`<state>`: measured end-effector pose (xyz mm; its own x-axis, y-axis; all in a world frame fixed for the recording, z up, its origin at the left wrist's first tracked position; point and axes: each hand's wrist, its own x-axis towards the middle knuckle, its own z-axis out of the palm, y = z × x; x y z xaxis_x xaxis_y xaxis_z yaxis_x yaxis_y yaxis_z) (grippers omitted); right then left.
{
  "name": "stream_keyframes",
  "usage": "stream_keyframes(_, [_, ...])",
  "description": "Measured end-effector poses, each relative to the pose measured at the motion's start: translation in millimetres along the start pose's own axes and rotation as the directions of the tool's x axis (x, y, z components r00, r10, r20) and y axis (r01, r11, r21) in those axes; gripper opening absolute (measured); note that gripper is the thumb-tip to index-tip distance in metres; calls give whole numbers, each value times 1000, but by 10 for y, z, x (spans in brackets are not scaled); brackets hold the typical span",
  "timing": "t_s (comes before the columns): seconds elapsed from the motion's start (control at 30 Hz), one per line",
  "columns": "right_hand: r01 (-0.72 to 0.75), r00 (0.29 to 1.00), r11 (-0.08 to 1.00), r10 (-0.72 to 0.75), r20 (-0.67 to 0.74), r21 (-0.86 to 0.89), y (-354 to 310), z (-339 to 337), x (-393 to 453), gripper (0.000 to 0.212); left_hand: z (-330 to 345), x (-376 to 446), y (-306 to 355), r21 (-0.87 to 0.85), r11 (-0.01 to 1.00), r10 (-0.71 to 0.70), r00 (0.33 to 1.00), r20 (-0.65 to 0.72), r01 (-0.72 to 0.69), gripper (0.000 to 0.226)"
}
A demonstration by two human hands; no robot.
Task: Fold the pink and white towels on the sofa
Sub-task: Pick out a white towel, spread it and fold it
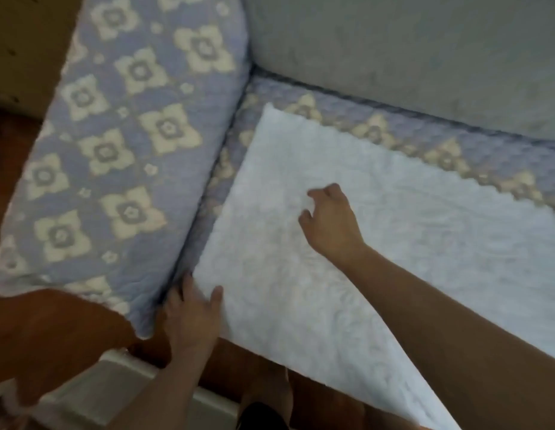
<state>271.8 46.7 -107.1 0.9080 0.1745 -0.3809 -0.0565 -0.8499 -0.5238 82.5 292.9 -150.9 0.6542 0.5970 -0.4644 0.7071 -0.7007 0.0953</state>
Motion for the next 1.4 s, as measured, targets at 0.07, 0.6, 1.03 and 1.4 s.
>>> stream_keyframes(0.07, [-45,999,997,45,11,60,-585,194,552,51,-39,99,-149,-120,992,-41,999,16,43,73])
stream_keyframes(0.6, [-428,832,579,552,53,694,-427,-320,1181,22,-493,-475,192,-586,795,524,669,528,-160,14])
stream_keyframes(1.03, [-512,709,527,705,-13,678,3367,-2710,-1559,34,1229,-4124,2590,-566,734,673,284,683,-376,15])
stream_keyframes(1.4, [-469,739,582,670,-66,664,5531,-3114,-2568,38,2451,-5966,3440,-283,716,663,495,561,-638,24])
